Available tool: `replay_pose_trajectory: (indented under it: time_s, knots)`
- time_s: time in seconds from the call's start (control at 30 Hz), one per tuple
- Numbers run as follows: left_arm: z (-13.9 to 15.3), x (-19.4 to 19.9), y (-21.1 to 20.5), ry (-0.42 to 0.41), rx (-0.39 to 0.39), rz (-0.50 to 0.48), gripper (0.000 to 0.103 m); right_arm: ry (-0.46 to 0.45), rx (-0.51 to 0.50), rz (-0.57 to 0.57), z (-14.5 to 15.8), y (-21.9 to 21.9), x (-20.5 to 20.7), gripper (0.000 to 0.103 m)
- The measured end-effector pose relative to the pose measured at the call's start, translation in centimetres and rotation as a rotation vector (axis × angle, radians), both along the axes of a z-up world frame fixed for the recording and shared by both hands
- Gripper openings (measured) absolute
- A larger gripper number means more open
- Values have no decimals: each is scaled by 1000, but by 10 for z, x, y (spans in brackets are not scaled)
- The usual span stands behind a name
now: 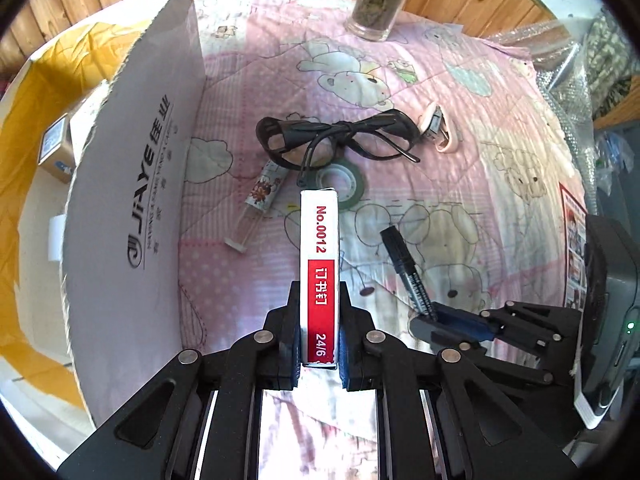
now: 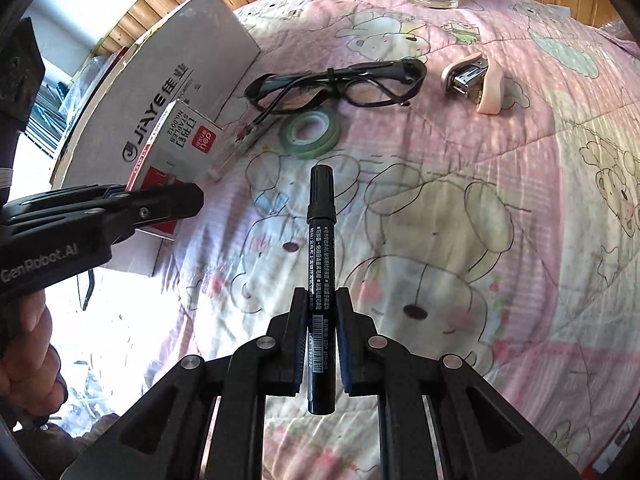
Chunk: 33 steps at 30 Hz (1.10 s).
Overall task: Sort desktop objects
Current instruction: 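Grasp the red-and-white staple box with the left tool while the right tool lifts the marker, then carry the marker and staple box over the cardboard box with both tools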
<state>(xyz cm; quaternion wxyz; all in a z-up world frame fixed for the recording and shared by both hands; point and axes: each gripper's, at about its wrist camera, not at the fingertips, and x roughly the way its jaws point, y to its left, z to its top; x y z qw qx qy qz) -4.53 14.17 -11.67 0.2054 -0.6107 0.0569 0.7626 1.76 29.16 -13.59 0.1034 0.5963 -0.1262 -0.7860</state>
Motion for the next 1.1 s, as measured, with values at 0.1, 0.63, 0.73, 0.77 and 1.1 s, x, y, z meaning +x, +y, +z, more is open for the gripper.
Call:
replay_pose_trajectory:
  time_s: [0.1,0.63,0.73,0.77,1.1]
  knots:
    - [5,4,0,4,4,1,13,0,8,-1,3,-14,7,15]
    - [46,25,-13,62,71,27,13,56,39,62,9,-50,-18,15]
    - [51,26,-20,70,83,42,13,65,43,79,16,-56,-16,15]
    - [53,27,-22,72,88,49,13,68,45,85,18,-59,-16,15]
    - [70,32,-52,97,120,120,13,110,69,169,58,-76,-2,15]
